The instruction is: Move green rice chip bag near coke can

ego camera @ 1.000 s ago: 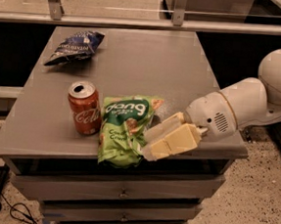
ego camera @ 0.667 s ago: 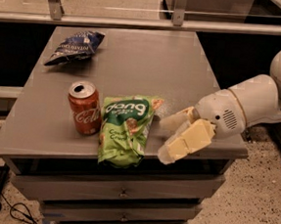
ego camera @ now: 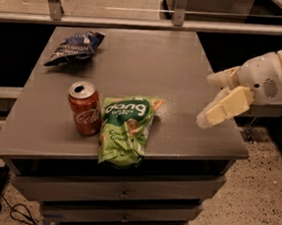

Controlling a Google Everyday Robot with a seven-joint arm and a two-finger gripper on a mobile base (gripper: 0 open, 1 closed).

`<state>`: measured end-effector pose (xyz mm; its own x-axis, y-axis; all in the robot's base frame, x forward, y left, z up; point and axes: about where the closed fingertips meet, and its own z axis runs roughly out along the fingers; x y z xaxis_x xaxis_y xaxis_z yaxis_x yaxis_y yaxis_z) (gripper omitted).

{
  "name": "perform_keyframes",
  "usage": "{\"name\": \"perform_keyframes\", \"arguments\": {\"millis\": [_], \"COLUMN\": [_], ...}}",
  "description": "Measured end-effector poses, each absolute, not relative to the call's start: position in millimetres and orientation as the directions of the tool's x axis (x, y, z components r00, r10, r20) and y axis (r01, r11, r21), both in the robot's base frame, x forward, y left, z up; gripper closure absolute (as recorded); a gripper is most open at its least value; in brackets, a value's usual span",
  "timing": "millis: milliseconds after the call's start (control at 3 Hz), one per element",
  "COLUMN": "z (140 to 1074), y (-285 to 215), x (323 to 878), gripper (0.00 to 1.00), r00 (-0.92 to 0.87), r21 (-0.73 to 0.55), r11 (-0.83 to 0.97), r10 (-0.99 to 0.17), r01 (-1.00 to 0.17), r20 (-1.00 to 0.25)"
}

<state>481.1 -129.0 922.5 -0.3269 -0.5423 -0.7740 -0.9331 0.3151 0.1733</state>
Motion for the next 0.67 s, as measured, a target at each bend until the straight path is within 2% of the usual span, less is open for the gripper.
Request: {"name": "perform_keyframes", "arguments": {"millis": [333, 667], "z": [961, 972], "y": [-162, -164], "x": [521, 528], "gripper": [0.00, 0.00], "r00": [-0.205, -0.178], "r21": [-0.031, -0.066], "r11": [0.392, 0.401], "r10": [-0.543, -0.541], "r01": [-0.920, -0.914], "r20": [-0.814, -0.822]}}
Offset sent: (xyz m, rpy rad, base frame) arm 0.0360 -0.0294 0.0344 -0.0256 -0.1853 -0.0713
